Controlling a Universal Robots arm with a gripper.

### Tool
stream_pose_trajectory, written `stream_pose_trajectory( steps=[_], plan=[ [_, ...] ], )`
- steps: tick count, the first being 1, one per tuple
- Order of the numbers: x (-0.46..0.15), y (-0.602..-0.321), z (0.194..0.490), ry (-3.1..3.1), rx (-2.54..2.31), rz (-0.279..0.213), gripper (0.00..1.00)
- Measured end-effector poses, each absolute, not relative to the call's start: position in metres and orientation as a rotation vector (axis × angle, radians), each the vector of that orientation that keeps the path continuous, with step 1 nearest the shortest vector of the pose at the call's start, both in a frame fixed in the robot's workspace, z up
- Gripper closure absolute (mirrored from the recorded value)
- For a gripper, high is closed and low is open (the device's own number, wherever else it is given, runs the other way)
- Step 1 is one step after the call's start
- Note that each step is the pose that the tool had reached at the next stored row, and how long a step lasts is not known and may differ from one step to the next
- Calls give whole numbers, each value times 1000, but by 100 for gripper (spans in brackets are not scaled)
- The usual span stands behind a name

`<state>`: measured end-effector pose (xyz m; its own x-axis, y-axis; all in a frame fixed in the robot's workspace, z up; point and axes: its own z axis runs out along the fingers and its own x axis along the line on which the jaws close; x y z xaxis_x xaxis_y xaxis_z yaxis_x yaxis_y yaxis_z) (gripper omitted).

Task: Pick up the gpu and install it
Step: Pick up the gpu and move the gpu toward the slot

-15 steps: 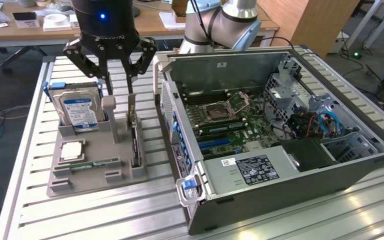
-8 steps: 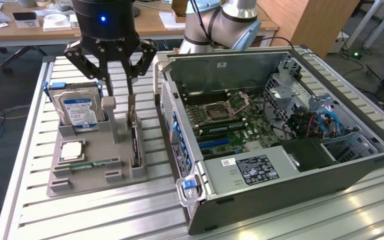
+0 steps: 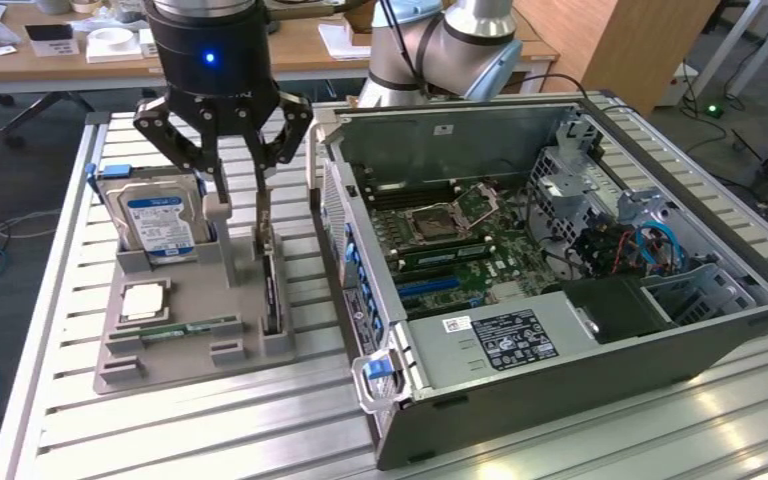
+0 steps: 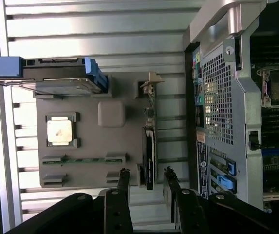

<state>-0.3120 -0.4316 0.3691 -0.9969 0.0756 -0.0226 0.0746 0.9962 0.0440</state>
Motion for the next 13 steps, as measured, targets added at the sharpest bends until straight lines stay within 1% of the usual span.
stream_pose_trajectory(
  steps=[13],
  plan=[
    [-312, -432, 349, 3114, 117, 68, 58]
  ],
)
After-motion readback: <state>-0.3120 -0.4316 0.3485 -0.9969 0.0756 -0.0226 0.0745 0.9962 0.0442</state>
